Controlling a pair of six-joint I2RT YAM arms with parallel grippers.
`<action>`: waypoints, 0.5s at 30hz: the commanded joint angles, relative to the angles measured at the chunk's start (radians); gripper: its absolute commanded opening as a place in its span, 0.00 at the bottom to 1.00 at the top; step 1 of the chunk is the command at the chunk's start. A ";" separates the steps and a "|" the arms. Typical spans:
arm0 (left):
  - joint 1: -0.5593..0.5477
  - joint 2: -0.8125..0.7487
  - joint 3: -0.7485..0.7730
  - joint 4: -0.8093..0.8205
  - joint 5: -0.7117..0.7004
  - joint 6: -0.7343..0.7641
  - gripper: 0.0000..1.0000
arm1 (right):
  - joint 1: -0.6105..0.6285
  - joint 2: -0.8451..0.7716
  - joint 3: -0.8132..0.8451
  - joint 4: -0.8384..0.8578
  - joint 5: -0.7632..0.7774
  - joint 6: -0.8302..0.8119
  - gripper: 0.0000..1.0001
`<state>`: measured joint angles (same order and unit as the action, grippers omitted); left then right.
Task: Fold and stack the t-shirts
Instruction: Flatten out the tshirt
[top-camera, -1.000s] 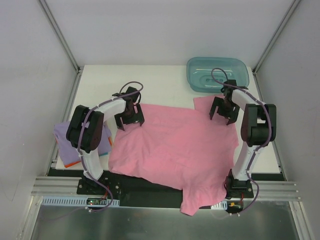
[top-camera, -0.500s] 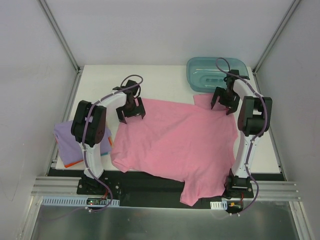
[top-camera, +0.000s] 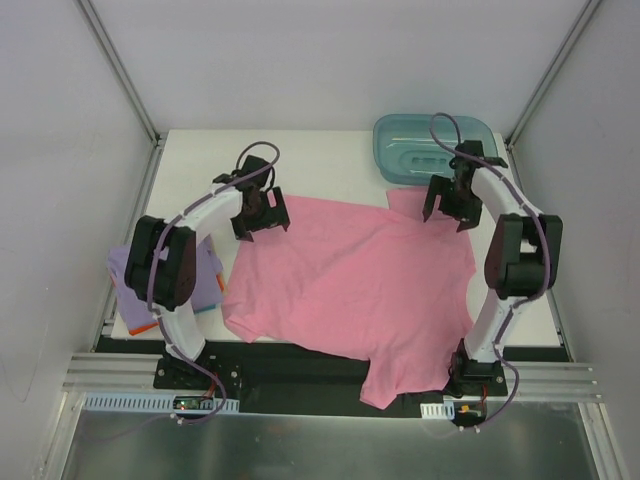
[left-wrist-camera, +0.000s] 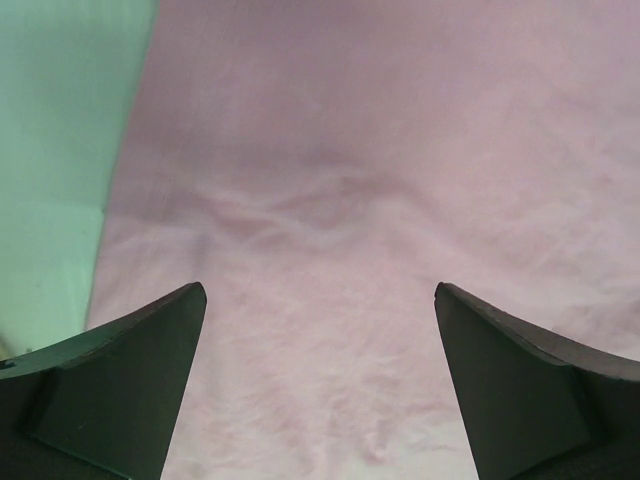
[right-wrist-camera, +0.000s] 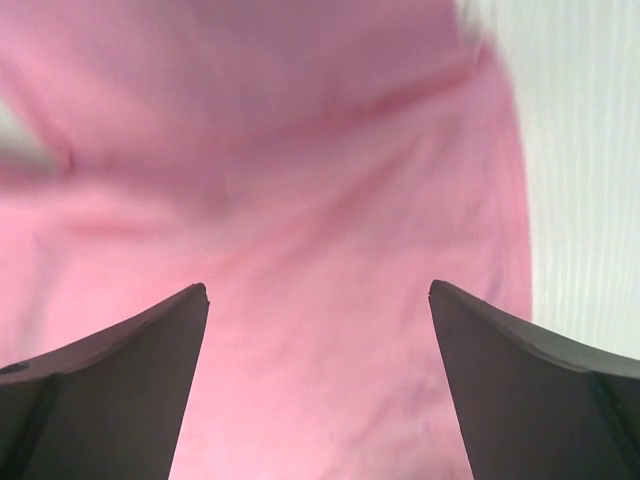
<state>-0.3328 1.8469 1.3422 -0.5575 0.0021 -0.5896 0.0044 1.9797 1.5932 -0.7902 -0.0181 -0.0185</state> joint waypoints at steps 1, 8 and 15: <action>-0.014 -0.202 -0.125 -0.010 0.018 -0.038 0.99 | 0.065 -0.327 -0.285 0.022 0.056 0.092 0.97; -0.086 -0.354 -0.371 0.057 0.039 -0.090 0.99 | 0.078 -0.600 -0.711 0.072 -0.037 0.207 0.97; -0.089 -0.328 -0.414 0.090 0.027 -0.099 0.99 | 0.028 -0.503 -0.730 0.098 -0.025 0.192 0.97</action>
<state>-0.4248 1.5059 0.9230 -0.5045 0.0410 -0.6655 0.0723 1.4033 0.8150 -0.7391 -0.0467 0.1535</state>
